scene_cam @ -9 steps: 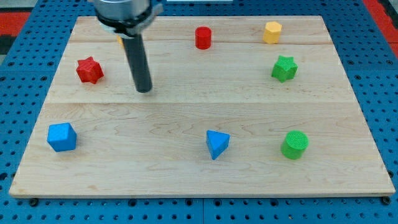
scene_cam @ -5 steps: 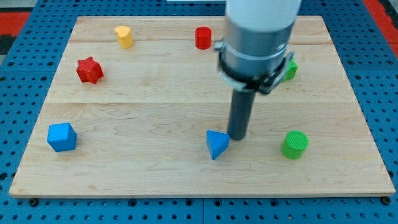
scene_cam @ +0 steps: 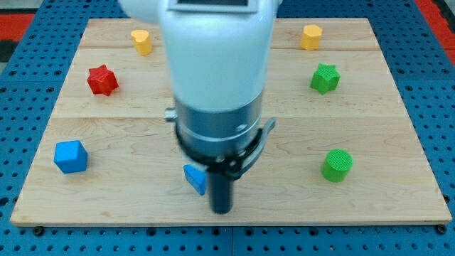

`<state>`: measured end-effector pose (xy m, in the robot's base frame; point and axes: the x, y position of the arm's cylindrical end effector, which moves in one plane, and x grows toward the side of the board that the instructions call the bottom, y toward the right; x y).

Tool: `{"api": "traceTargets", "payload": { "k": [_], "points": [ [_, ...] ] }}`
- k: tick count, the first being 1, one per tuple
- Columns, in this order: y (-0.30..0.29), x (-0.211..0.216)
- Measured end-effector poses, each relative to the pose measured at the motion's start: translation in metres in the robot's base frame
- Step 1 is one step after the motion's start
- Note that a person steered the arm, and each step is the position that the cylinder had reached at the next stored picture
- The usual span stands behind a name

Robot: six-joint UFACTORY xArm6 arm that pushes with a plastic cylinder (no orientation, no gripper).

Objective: Move the blue triangle to the right of the blue cube

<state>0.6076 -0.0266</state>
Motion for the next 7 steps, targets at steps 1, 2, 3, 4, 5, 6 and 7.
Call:
{"api": "traceTargets", "payload": {
  "k": [1,2,3,4,5,6,7],
  "points": [
    [-0.027,0.003],
    [-0.025,0.003],
    [-0.020,-0.011],
    [-0.014,-0.035],
    [-0.014,-0.048],
    [0.006,-0.036],
    [0.046,-0.036]
  ]
}}
